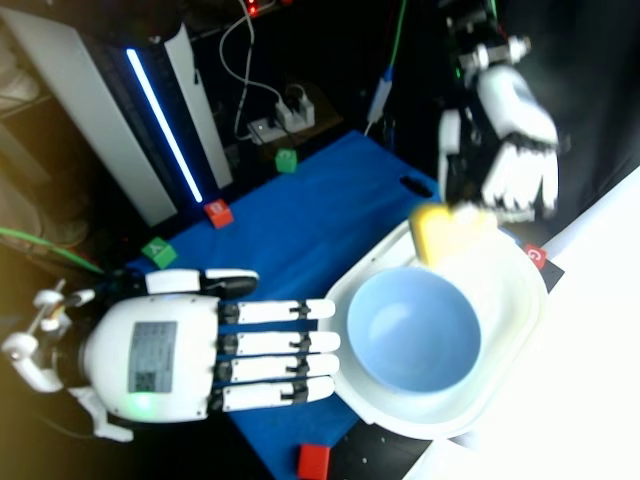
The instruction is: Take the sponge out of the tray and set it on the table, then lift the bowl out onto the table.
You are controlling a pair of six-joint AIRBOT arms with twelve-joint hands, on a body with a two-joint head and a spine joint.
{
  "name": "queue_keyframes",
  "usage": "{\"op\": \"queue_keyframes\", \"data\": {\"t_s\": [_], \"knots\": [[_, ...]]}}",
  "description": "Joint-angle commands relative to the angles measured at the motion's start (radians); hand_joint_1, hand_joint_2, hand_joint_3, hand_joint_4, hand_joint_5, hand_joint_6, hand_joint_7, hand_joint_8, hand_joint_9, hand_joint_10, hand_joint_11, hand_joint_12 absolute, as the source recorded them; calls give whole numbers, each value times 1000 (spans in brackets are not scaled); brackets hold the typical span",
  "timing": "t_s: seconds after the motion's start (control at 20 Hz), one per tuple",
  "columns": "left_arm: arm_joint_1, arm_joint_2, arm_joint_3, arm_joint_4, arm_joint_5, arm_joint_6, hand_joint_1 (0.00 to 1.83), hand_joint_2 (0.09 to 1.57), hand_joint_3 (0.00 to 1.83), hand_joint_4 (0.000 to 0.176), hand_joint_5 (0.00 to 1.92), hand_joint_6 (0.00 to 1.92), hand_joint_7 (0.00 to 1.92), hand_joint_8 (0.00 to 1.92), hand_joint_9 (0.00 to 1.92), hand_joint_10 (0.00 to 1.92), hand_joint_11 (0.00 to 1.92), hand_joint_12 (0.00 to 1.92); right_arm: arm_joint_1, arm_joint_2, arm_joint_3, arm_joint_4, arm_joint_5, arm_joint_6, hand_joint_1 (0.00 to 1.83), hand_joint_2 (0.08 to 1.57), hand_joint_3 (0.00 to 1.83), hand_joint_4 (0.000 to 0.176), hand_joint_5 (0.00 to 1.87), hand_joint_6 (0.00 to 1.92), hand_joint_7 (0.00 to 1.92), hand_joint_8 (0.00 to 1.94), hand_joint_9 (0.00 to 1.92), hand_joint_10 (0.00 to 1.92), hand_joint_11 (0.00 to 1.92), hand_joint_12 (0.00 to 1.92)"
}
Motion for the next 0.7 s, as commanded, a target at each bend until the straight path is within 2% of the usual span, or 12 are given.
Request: {"op": "queue_keyframes", "data": {"t_s": [0.0, 0.05, 0.1, 0.2, 0.25, 0.3, 0.35, 0.4, 0.45, 0.5, 0.55, 0.65], "knots": [[6, 17, -10, -34, -145, -5, 1211, 1153, 1, 0, 978, 913, 839, 1282, 732, 842, 462, 1342, 10, 1, -3, 68, 86, 9, 304, 1308, 1, 86, 320, 2, 247, 2, 197, 1, 27, 428], [36, 47, -41, -41, -176, -5, 1212, 1137, 0, 1, 997, 899, 880, 1211, 790, 805, 467, 1388, 10, 1, -7, 68, 86, 9, 307, 1311, 2, 80, 325, 4, 254, 4, 204, 3, 32, 427], [71, 77, -73, -50, -207, -5, 1346, 1104, 0, 0, 996, 859, 957, 1044, 913, 1100, 587, 1357, 10, 2, -10, 68, 86, 9, 336, 1317, 2, 85, 348, 9, 278, 9, 229, 9, 57, 430], [142, 126, -140, -57, -261, -5, 1374, 1111, 0, 0, 1010, 852, 931, 1052, 884, 1249, 640, 1331, 10, 3, -11, 68, 86, 9, 345, 1328, 4, 121, 359, 4, 286, 4, 238, 5, 59, 419], [161, 138, -160, -55, -270, -5, 1377, 1109, 0, 0, 1022, 821, 927, 1049, 893, 1257, 699, 1322, 10, 4, -11, 68, 86, 9, 339, 1336, 6, 121, 361, 4, 303, 9, 260, 12, 76, 424], [185, 152, -186, -43, -274, -6, 1285, 1099, 0, 0, 1077, 674, 964, 1165, 862, 1213, 724, 1394, 10, 4, -11, 68, 86, 9, 316, 1341, 6, 115, 366, 4, 297, 4, 257, 7, 80, 417], [206, 164, -210, -24, -271, -11, 1261, 1108, 3, 0, 1029, 732, 966, 1206, 836, 1218, 721, 1518, 10, 4, -11, 68, 86, 10, 304, 1353, 0, 101, 365, 1, 281, 1, 237, 2, 89, 355], [219, 168, -222, 7, -259, -31, 1350, 1136, 1, 0, 946, 796, 901, 1182, 849, 1364, 748, 1484, 10, 4, -11, 68, 86, 10, 324, 1367, 0, 77, 363, 0, 275, 0, 226, 0, 102, 291], [227, 167, -226, 35, -237, -59, 1278, 1108, 0, 0, 997, 766, 1001, 1125, 900, 1191, 847, 1440, 10, 4, -11, 68, 86, 10, 304, 1372, 1, 83, 360, 0, 272, 0, 226, 0, 114, 274], [238, 161, -228, 56, -218, -79, 1355, 1112, 0, 0, 944, 917, 979, 963, 915, 1261, 810, 1323, 10, 3, -11, 68, 86, 11, 325, 1370, 0, 81, 367, 2, 278, 1, 218, 0, 110, 260], [258, 152, -228, 61, -202, -88, 1260, 1113, 1, 0, 959, 881, 1005, 1058, 908, 1056, 816, 1338, 10, 3, -11, 68, 86, 11, 354, 1371, 0, 67, 374, 3, 288, 4, 220, 1, 108, 249], [294, 129, -219, 59, -193, -112, 1241, 1121, 3, 0, 964, 838, 980, 1161, 924, 998, 818, 1399, 10, 3, -11, 68, 86, 11, 344, 1368, 0, 75, 378, 2, 288, 2, 221, 1, 116, 239]]}}
